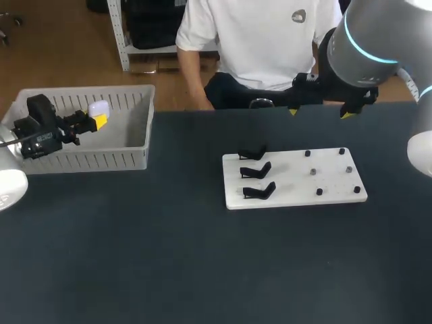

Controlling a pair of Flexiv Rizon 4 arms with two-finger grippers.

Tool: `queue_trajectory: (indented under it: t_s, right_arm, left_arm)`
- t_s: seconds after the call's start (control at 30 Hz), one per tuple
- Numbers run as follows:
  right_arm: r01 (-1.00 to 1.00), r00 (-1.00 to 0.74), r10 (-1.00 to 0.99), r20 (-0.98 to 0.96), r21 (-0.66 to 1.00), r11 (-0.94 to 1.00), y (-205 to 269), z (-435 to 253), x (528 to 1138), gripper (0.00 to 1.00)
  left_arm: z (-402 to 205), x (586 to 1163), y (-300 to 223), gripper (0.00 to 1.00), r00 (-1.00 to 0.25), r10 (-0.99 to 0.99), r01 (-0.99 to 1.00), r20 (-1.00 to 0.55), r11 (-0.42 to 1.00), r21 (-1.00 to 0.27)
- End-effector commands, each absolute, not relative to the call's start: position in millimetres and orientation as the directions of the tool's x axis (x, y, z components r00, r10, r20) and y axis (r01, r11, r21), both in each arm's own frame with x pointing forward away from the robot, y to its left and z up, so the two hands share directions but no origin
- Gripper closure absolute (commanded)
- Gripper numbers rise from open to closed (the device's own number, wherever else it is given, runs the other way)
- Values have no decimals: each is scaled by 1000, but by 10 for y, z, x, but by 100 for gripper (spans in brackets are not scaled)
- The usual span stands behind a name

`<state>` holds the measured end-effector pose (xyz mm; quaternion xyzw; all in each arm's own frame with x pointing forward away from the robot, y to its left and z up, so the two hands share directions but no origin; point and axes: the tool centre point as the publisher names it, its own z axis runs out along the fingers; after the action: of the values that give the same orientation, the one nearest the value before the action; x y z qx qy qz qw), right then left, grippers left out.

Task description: Pick up each earbud case from the left stands, insert the matching earbuds, close the lid, and place the case in the box.

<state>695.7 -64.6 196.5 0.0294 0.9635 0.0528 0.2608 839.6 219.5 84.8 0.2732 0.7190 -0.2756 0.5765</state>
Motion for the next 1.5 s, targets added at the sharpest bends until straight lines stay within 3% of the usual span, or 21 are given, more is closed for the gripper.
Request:
queue_trajectory:
  t_s: [0.03,0.1,0.13,0.17,0.5,0.8,1.23,1.5]
  right_arm:
    - [32,-858,87,-507,117,993,-651,1957,6930,0]
    - [32,-858,87,-507,117,993,-651,1957,6930,0]
    - [32,-858,87,-507,117,993,-651,1957,6930,0]
    - [32,-858,87,-507,117,993,-651,1957,6930,0]
    - [32,-858,87,-507,117,993,-651,1957,6930,0]
    - [32,-858,87,-507,117,993,-651,1957,6930,0]
    - [32,-858,87,-507,117,993,-651,1957,6930,0]
    - [-214,-805,-86,-587,151,965,-894,1909,6727,0]
  left_arm:
    - [813,8489,2092,88,-195,78,715,-978,693,-88]
    - [798,8479,2076,51,-213,75,713,-974,694,-102]
    - [785,8474,2075,16,-216,74,713,-974,694,-105]
    - [767,8463,2082,0,-223,79,708,-972,698,-106]
    - [922,8291,2056,0,-191,96,714,-977,697,-71]
    - [1273,7872,1680,0,-139,117,766,-983,642,-32]
    - [1501,7349,1170,0,-175,157,815,-972,577,-54]
    - [1501,7349,1170,0,-175,157,815,-972,577,-54]
